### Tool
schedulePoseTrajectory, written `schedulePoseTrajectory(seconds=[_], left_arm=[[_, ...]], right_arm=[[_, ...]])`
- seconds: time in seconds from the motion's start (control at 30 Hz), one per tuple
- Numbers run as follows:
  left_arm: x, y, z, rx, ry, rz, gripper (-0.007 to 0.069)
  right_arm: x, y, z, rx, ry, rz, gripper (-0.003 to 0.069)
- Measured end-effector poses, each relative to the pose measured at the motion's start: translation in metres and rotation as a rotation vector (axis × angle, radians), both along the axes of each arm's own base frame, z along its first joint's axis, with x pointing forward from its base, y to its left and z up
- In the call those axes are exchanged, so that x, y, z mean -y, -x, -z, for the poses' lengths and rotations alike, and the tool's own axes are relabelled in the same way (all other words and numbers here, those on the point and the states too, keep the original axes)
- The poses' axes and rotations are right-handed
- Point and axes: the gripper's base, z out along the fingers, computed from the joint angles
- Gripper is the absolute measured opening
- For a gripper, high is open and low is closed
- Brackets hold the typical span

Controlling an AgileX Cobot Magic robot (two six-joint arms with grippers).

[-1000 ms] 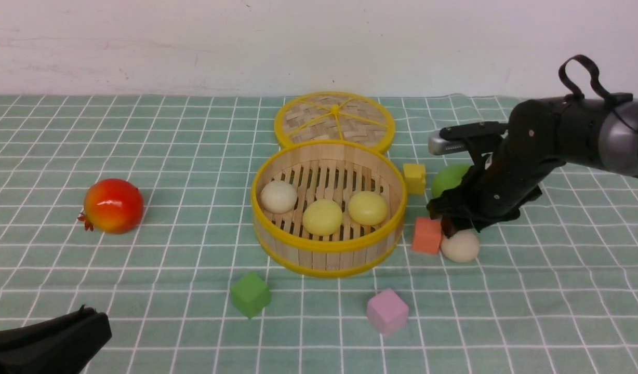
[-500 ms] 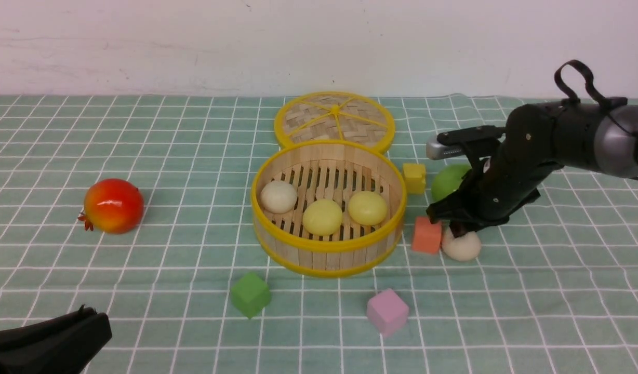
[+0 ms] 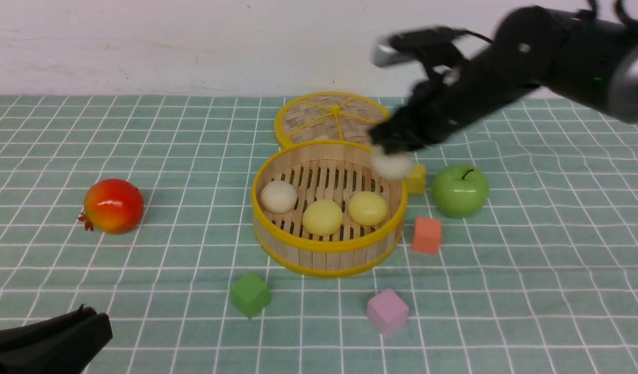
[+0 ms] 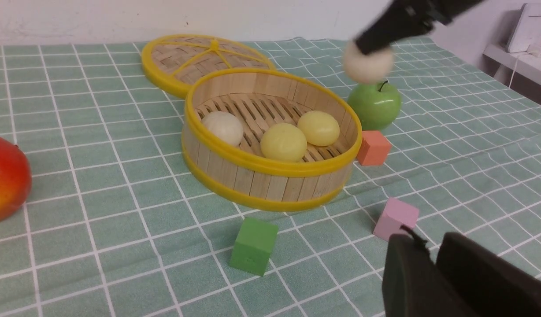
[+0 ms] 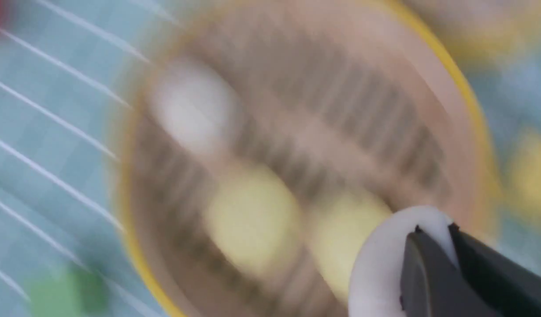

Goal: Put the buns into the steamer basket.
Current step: Use the right arm to put the steamed stuffed bun into the steamer

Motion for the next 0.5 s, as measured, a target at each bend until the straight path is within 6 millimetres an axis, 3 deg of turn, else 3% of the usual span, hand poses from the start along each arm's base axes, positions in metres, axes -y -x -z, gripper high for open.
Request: schedulePoseTrajectory(seconds=[0.07, 0.13, 0.17, 0.27, 0.3, 0.4, 0.5], left_arm=[[0.0, 0.0, 0.0, 0.0, 0.0, 0.0, 0.0093], [0.0, 0.0, 0.0, 0.0, 0.0, 0.0, 0.0096], [0.0, 0.0, 0.0, 0.0, 0.0, 0.0, 0.0096], [0.0, 0.0, 0.0, 0.0, 0.0, 0.0, 0.0102], [0.0, 0.0, 0.0, 0.0, 0.0, 0.0, 0.0102], [0.0, 0.0, 0.0, 0.0, 0.0, 0.0, 0.0104], [0.0, 0.0, 0.0, 0.0, 0.0, 0.0, 0.0108]], right_arm=[[-0.015, -0.008, 0.006, 0.032, -0.02, -0.01, 0.0018], [-0.032, -0.028, 0.034, 0.076, -0.032, 0.002, 0.0021], [-0.033, -0.029, 0.032, 0.085, -0.036, 0.003, 0.0022], [-0.042, -0.05, 0.075, 0.089, -0.031, 0.026, 0.0055], [-0.042, -0.051, 0.076, 0.09, -0.031, 0.027, 0.0061], [-0.045, -0.056, 0.096, 0.068, -0.019, 0.03, 0.0148], [-0.045, -0.056, 0.099, 0.06, -0.015, 0.029, 0.0285]])
